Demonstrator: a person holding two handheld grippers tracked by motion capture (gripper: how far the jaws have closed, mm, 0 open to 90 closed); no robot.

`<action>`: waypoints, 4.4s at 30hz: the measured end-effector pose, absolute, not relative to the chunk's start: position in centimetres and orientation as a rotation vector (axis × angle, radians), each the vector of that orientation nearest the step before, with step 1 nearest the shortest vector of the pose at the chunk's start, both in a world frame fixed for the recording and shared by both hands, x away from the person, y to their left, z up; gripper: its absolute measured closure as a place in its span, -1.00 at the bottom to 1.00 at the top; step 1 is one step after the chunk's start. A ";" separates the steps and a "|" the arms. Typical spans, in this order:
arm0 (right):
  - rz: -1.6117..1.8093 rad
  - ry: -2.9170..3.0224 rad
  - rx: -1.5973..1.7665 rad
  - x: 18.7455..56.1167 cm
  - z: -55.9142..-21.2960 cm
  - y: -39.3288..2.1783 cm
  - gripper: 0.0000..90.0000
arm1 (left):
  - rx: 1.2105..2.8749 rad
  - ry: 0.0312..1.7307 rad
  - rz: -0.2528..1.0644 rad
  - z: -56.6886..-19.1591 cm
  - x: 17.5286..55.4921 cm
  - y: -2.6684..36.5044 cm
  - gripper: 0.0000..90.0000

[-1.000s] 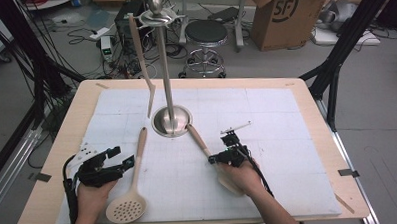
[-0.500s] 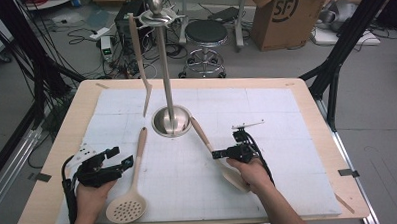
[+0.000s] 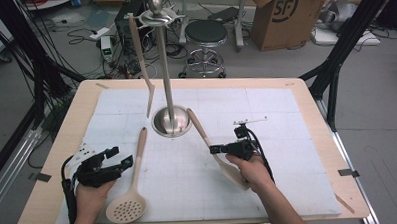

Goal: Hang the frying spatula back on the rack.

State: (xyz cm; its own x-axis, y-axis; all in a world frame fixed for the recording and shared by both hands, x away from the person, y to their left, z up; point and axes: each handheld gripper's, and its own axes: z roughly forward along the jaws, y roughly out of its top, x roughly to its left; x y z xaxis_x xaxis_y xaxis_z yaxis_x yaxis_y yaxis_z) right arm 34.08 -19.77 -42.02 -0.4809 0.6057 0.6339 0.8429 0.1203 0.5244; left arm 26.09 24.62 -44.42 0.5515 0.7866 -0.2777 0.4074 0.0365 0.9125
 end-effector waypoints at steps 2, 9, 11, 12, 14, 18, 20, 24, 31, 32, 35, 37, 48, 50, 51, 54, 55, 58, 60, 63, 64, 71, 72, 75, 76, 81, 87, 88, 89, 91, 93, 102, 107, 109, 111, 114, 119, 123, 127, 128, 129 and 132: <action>-1.319 -2.132 -1.406 34.1 -41.5 -19.6 0.74 | 1.583 1.042 0.391 -44.4 26.1 24.6 -0.42; -1.412 -2.146 -1.373 34.4 -39.1 -18.8 0.74 | 1.577 1.043 0.393 -44.4 26.0 24.7 -0.42; -1.465 -2.138 -1.355 34.3 -38.6 -18.6 0.74 | 1.577 1.043 0.393 -44.4 26.0 24.7 -0.42; -1.484 -2.135 -1.350 34.3 -38.4 -18.5 0.74 | 1.578 1.041 0.393 -44.4 26.0 24.7 -0.42; -1.524 -2.145 -1.333 34.1 -37.8 -18.2 0.74 | 1.577 1.042 0.393 -44.4 26.0 24.7 -0.42; -1.580 -2.146 -1.313 34.1 -37.2 -18.0 0.74 | 1.574 1.042 0.393 -44.3 26.0 24.7 -0.42; -1.605 -2.146 -1.313 34.1 -36.9 -17.9 0.74 | 1.574 1.040 0.393 -44.3 26.0 24.7 -0.42; -1.685 -2.115 -1.292 34.2 -36.4 -17.9 0.74 | 1.574 1.042 0.393 -44.4 26.1 24.8 -0.42; -1.791 -2.118 -1.266 33.7 -35.4 -17.6 0.74 | 1.575 1.039 0.394 -44.3 26.1 24.8 -0.42; -1.799 -2.113 -1.263 33.6 -35.3 -17.6 0.74 | 1.573 1.039 0.396 -44.3 26.1 24.7 -0.42; -1.827 -2.112 -1.253 33.5 -35.0 -17.6 0.74 | 1.572 1.039 0.393 -44.3 26.0 24.7 -0.42; -1.850 -2.103 -1.243 33.3 -34.8 -17.5 0.74 | 1.571 1.041 0.391 -44.3 26.0 24.7 -0.42; -1.969 -2.140 -1.179 32.4 -32.4 -16.3 0.73 | 1.575 1.035 0.393 -44.3 26.0 24.8 -0.42; -2.009 -2.146 -1.170 32.1 -32.0 -16.0 0.73 | 1.566 1.036 0.394 -44.3 26.0 24.8 -0.42; -2.018 -2.150 -1.169 32.0 -31.9 -16.0 0.73 | 1.567 1.035 0.395 -44.3 26.0 24.9 -0.42; -2.044 -2.142 -1.177 31.9 -31.7 -15.7 0.73 | 1.566 1.036 0.393 -44.3 26.0 24.9 -0.42; -2.051 -2.138 -1.178 31.9 -31.6 -15.7 0.73 | 1.564 1.036 0.391 -44.2 26.0 24.9 -0.42; -2.067 -2.126 -1.182 31.9 -31.4 -15.6 0.73 | 1.563 1.035 0.390 -44.2 26.0 24.9 -0.42; -2.086 -2.114 -1.181 31.8 -31.2 -15.5 0.73 | 1.560 1.034 0.392 -44.2 25.9 24.9 -0.42; -2.125 -2.106 -1.180 31.6 -30.9 -15.2 0.73 | 1.562 1.031 0.393 -44.1 25.9 25.0 -0.42; -2.141 -2.101 -1.181 31.6 -30.8 -15.1 0.73 | 1.560 1.032 0.393 -44.1 25.9 25.0 -0.42; -2.171 -2.109 -1.186 31.4 -30.5 -14.7 0.73 | 1.555 1.035 0.392 -44.2 25.9 25.1 -0.42; -2.173 -2.104 -1.191 31.4 -30.4 -14.7 0.73 | 1.555 1.035 0.392 -44.2 25.9 25.1 -0.42; -2.174 -2.097 -1.182 31.5 -30.3 -14.6 0.73 | 1.557 1.033 0.393 -44.1 25.9 25.1 -0.42; -2.172 -2.093 -1.175 31.5 -30.3 -14.6 0.73 | 1.557 1.034 0.395 -44.1 25.9 25.1 -0.42; -2.179 -2.077 -1.164 31.8 -30.0 -14.6 0.73 | 1.557 1.033 0.394 -44.1 25.9 25.1 -0.42; -2.209 -2.050 -1.151 31.7 -29.4 -14.6 0.73 | 1.556 1.037 0.394 -44.2 25.9 25.1 -0.42; -2.208 -2.042 -1.150 31.7 -29.3 -14.6 0.73 | 1.555 1.037 0.394 -44.2 25.9 25.1 -0.42; -2.214 -2.040 -1.146 31.8 -29.2 -14.6 0.73 | 1.554 1.036 0.393 -44.2 25.9 25.1 -0.42; -2.212 -2.037 -1.135 31.7 -28.8 -14.5 0.73 | 1.555 1.036 0.394 -44.2 25.9 25.1 -0.42; -2.223 -2.040 -1.120 31.6 -28.4 -14.3 0.73 | 1.554 1.038 0.392 -44.2 25.9 25.1 -0.42; -2.209 -2.069 -1.114 31.7 -27.3 -13.5 0.73 | 1.550 1.035 0.396 -44.1 25.8 25.2 -0.42; -2.197 -2.092 -1.127 31.8 -27.4 -13.3 0.73 | 1.549 1.035 0.393 -44.1 25.8 25.2 -0.42; -2.198 -2.109 -1.130 31.8 -27.4 -13.2 0.73 | 1.551 1.034 0.394 -44.1 25.8 25.2 -0.42; -2.191 -2.124 -1.134 31.8 -27.3 -13.0 0.73 | 1.549 1.036 0.393 -44.1 25.8 25.2 -0.42; -2.175 -2.146 -1.138 31.9 -27.2 -12.8 0.73 | 1.547 1.038 0.392 -44.1 25.8 25.2 -0.42; -2.148 -2.196 -1.171 31.9 -27.1 -12.5 0.73 | 1.544 1.039 0.392 -44.1 25.8 25.2 -0.42; -2.111 -2.212 -1.192 32.1 -27.3 -12.4 0.73 | 1.542 1.039 0.392 -44.1 25.8 25.3 -0.42; -2.115 -2.212 -1.199 32.1 -27.3 -12.4 0.73 | 1.543 1.038 0.395 -44.0 25.7 25.3 -0.42; -2.114 -2.206 -1.210 32.2 -27.3 -12.5 0.73 | 1.540 1.038 0.395 -44.0 25.7 25.3 -0.42; -2.115 -2.203 -1.216 32.2 -27.3 -12.6 0.73 | 1.539 1.039 0.394 -44.0 25.7 25.4 -0.42; -2.120 -2.194 -1.235 32.4 -27.3 -12.9 0.73 | 1.540 1.040 0.394 -44.0 25.7 25.4 -0.42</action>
